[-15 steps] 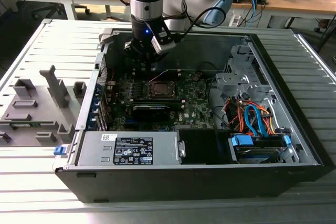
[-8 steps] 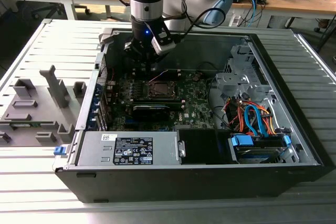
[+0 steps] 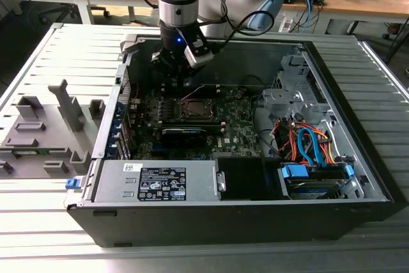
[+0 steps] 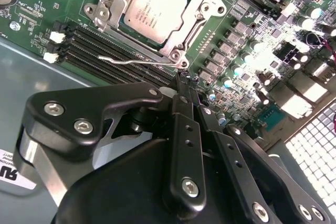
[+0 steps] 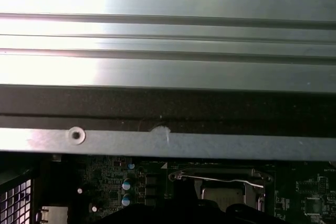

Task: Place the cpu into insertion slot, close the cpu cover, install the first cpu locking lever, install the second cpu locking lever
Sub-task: 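Install the first cpu locking lever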

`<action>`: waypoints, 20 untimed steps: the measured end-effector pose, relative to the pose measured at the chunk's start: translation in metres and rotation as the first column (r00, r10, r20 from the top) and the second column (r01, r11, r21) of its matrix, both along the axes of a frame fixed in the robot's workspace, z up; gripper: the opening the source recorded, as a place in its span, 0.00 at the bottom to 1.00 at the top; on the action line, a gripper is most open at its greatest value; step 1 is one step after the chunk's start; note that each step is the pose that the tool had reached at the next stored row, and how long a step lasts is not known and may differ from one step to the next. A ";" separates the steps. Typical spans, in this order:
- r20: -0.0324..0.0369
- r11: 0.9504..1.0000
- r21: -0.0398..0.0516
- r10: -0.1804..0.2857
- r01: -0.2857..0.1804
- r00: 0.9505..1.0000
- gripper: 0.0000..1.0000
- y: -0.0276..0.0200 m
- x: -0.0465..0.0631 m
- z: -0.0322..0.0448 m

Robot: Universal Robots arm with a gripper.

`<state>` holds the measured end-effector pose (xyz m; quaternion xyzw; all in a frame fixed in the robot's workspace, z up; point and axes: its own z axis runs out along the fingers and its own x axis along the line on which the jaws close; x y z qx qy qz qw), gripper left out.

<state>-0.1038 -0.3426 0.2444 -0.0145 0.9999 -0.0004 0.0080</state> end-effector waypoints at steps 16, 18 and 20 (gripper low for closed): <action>0.000 1.000 0.000 0.000 0.000 1.000 0.11 0.0000 0.000 -0.0030; 0.000 1.000 0.000 0.000 0.000 1.000 0.11 0.0001 0.001 -0.0033; 0.000 1.000 0.000 0.000 0.000 1.000 0.11 0.0003 0.002 -0.0035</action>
